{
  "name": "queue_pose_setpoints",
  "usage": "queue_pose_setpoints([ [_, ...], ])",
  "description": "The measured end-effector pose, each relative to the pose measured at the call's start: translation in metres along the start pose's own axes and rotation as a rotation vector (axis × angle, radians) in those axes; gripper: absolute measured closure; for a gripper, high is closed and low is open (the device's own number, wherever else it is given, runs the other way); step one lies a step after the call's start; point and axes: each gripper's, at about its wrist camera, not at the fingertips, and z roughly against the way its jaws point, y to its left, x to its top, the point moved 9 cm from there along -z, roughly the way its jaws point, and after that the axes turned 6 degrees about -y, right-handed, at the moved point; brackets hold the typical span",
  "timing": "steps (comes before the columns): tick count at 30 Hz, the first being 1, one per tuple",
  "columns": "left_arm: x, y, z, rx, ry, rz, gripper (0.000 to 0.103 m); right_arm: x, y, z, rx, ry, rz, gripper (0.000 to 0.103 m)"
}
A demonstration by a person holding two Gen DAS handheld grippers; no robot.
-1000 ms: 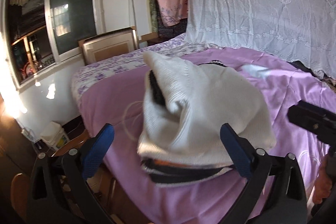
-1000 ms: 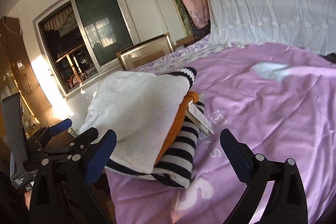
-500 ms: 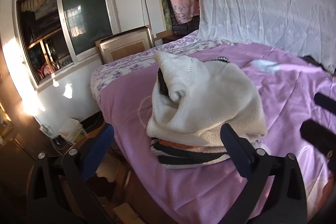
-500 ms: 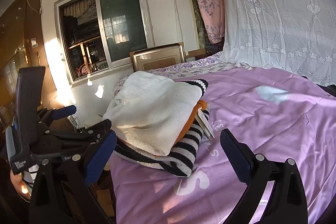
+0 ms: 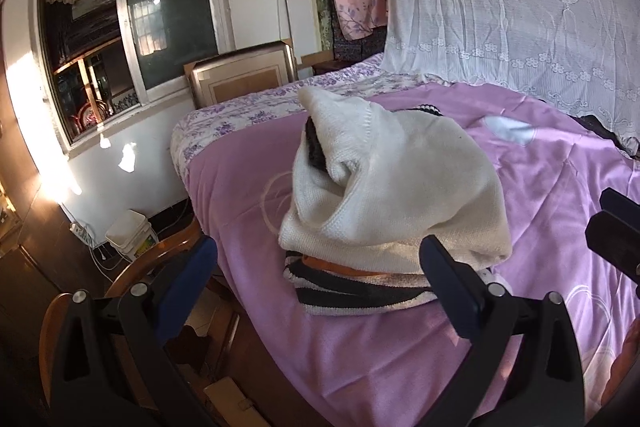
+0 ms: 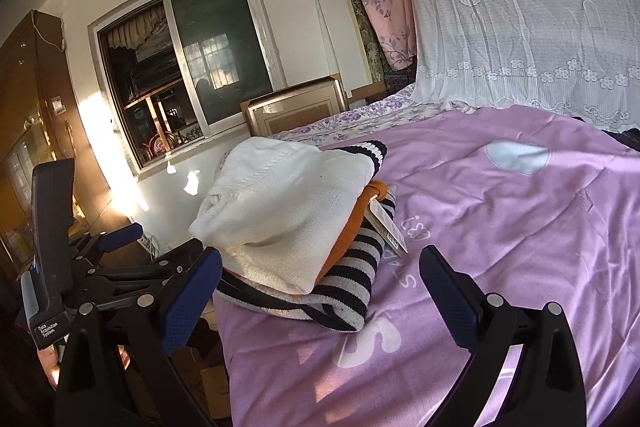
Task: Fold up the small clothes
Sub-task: 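Release the sweater onto the stack and withdraw both tools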
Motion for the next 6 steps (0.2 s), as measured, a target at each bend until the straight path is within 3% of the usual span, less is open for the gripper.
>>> queue_pose_setpoints([
  [6,-0.0044,0.0043,-0.0022,-0.084,0.010,0.103,0.004,0.0003,0.0000,0.0009,-0.004,-0.005,0.002,0.003],
])
